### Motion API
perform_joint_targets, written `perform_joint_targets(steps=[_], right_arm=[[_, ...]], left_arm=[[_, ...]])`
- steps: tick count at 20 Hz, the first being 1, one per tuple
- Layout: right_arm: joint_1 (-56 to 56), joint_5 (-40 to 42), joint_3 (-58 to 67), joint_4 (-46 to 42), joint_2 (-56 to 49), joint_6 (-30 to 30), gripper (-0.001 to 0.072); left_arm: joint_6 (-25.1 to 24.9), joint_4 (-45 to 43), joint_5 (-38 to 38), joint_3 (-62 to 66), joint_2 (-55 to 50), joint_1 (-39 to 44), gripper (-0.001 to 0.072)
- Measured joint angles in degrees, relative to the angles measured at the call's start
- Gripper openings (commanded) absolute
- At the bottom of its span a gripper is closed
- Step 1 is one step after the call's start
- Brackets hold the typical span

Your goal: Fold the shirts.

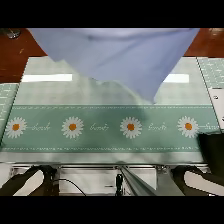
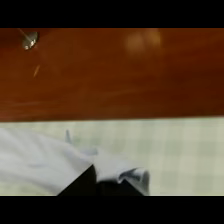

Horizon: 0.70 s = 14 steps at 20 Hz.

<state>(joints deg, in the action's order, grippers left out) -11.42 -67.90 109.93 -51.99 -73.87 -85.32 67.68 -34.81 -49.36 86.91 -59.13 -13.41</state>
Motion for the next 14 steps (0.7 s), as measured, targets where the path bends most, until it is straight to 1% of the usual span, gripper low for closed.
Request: perform_joint_targets(steps=[2,5,10,12,14], right_arm=[[0.09,-1.36,4.5,-3.56,6.38,-0.94,0.0019],[0.09,-4.92,7.5,-9.38,16.41,-1.29,0.0019],[0.09,-12.63,8.98,-16.02,30.23,-1.55,0.002],[0.09,-15.5,9.14,-17.38,33.64,-2.23,0.002],[0.09,-18.12,9.2,-18.1,35.78,-2.99,0.002]], left_arm=[[-0.02,-2.45,0.15,8.63,1.81,-1.11,0.0022],[0.83,-9.55,0.37,15.76,7.15,-2.54,0.0022],[1.9,-23.85,-0.04,19.43,19.47,-3.56,0.0022],[2.62,-28.57,-0.48,19.87,22.84,-3.67,0.0022],[3.3,-32.24,-2.93,19.8,24.52,-3.76,0.0022]])
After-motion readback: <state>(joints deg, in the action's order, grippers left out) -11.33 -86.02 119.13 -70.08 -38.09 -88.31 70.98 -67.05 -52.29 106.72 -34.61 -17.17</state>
